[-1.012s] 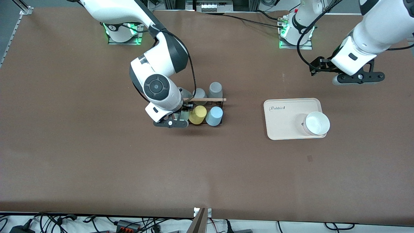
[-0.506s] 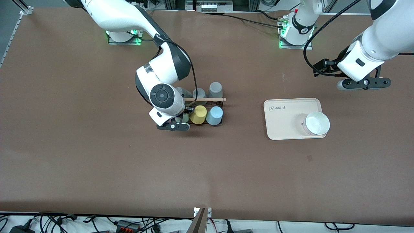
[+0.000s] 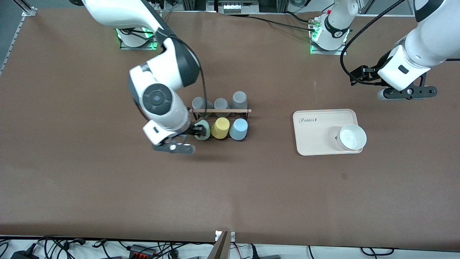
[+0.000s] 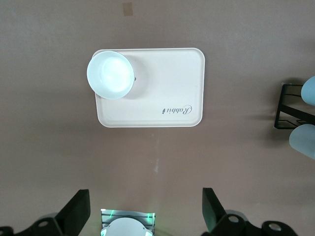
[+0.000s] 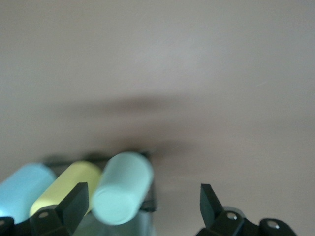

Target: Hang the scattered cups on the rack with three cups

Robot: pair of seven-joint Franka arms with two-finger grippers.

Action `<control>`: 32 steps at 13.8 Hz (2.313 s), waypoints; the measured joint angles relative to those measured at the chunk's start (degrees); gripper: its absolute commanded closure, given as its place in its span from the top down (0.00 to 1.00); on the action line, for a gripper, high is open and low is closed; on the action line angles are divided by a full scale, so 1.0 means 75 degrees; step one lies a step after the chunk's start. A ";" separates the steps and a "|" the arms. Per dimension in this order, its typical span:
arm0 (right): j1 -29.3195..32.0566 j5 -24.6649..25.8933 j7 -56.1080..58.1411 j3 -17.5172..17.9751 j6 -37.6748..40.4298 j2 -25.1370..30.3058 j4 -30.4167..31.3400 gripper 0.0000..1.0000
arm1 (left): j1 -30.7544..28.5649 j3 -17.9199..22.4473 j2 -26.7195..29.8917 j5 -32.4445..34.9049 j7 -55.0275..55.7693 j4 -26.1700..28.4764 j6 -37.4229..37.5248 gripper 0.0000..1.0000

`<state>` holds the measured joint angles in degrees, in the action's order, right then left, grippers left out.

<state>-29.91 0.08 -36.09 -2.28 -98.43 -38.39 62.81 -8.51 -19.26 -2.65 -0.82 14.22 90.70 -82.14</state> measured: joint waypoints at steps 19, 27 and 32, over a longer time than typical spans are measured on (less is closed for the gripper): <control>0.2760 -0.0062 0.3882 -0.1081 0.0599 0.4249 0.3346 1.00 | -0.0641 0.0012 -0.0048 -0.0388 -0.0162 -0.0007 -0.0173 1.00; 0.2754 -0.0059 0.3877 -0.1006 0.0435 0.4571 0.3711 1.00 | -0.0649 -0.0030 -0.0078 -0.0407 -0.0205 -0.0008 -0.0198 1.00; 0.3191 -0.0060 0.3729 -0.0664 0.0441 0.4575 0.3708 1.00 | -0.0650 -0.0031 -0.0078 -0.0408 -0.0219 -0.0008 -0.0198 1.00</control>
<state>-5.97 -0.36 -8.13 -7.26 -95.13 -4.08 90.63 -13.38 -19.49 -3.23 -3.88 12.57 90.64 -83.63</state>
